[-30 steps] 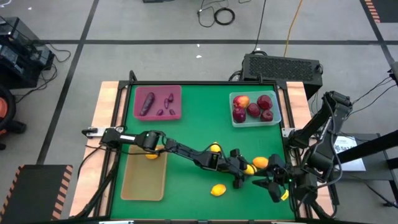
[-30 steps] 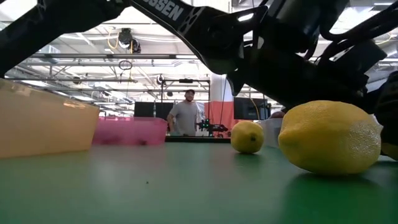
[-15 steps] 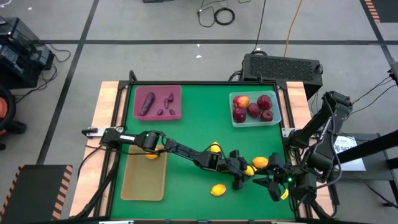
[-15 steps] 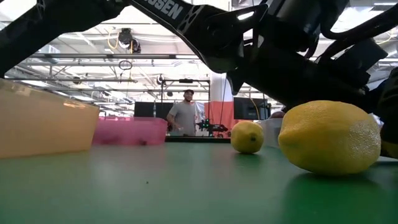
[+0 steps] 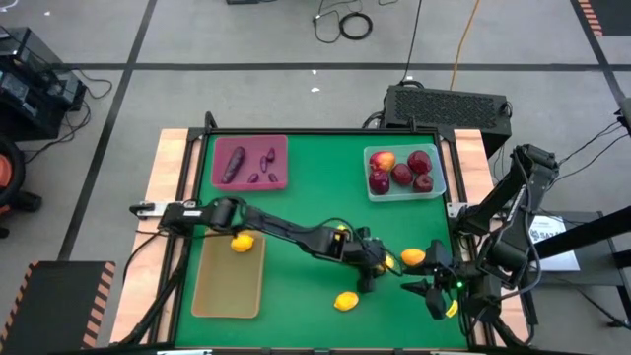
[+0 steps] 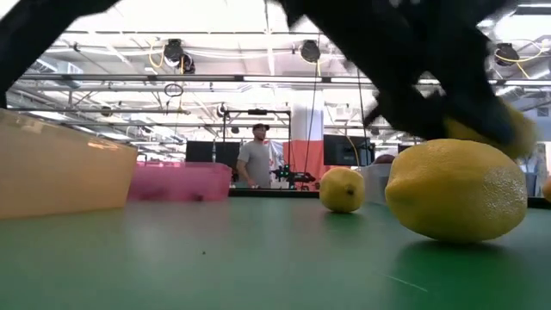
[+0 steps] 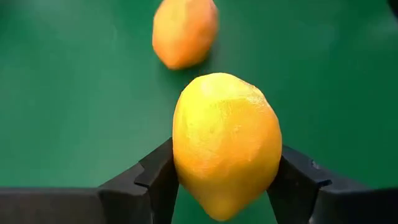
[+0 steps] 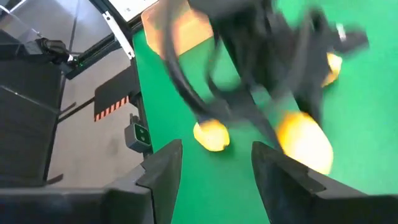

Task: Sort produce into baskets
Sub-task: Put the lemon into the green bin

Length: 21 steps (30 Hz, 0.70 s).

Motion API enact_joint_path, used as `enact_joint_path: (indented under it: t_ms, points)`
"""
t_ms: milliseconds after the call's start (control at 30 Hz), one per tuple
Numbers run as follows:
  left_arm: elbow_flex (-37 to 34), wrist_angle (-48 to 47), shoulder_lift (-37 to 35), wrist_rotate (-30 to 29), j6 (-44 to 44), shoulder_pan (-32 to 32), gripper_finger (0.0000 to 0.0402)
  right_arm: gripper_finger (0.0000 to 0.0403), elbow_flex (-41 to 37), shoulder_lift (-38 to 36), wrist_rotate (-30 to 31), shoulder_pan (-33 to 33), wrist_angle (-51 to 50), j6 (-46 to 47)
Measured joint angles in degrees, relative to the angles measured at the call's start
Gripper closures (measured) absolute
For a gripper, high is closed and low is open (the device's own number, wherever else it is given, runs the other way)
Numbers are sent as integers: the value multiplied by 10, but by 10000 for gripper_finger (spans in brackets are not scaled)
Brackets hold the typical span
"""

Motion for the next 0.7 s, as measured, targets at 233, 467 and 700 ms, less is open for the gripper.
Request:
enact_joint_path:
  t_ms: [233, 467, 700]
  points:
    - [0, -324, -144, 37, 30, -9, 200, 218, 0, 0, 56, -7, -12, -8]
    - [1, -628, -247, -69, -38, -62, 200, 218, 0, 0, 75, -47, -29, -39]
    - [-65, -681, -329, -117, -146, -137, 200, 218, 0, 0, 75, -102, -27, -104]
